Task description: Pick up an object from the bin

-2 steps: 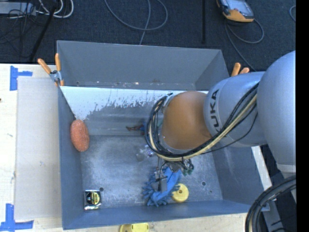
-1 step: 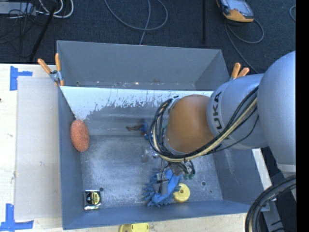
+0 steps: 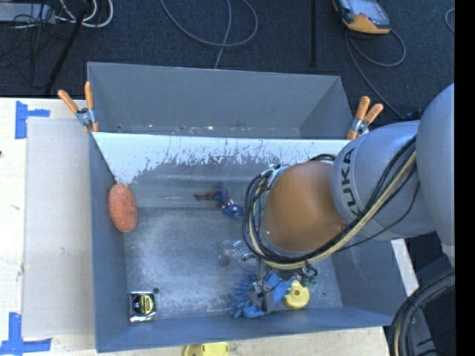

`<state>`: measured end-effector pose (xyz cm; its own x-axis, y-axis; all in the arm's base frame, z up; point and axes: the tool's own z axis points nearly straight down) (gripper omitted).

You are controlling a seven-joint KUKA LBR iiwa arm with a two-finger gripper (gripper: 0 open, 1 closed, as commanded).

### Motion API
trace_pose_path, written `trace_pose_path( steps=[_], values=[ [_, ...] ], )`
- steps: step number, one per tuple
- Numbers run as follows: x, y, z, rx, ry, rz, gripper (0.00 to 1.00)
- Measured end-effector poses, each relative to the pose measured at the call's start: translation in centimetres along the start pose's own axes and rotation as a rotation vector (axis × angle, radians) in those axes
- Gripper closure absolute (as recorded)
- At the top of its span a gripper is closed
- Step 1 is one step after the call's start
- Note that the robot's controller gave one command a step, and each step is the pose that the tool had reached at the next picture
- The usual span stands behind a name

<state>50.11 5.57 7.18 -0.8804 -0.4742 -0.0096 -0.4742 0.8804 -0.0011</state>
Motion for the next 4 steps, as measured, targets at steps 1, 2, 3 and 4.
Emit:
trace_pose_path(
  steps=[1, 2, 3, 4],
  values=[
    [3.4, -1.6, 0.1, -0.002, 0.013, 0.243, 1.0],
    [3.4, -1.6, 0.1, -0.002, 0.013, 0.243, 1.0],
    [2.9, -0.8, -1.9, -0.001, 0.012, 0.246, 1.0],
    [3.6, -3.1, -2.8, -0.002, 0.01, 0.228, 1.0]
  ],
)
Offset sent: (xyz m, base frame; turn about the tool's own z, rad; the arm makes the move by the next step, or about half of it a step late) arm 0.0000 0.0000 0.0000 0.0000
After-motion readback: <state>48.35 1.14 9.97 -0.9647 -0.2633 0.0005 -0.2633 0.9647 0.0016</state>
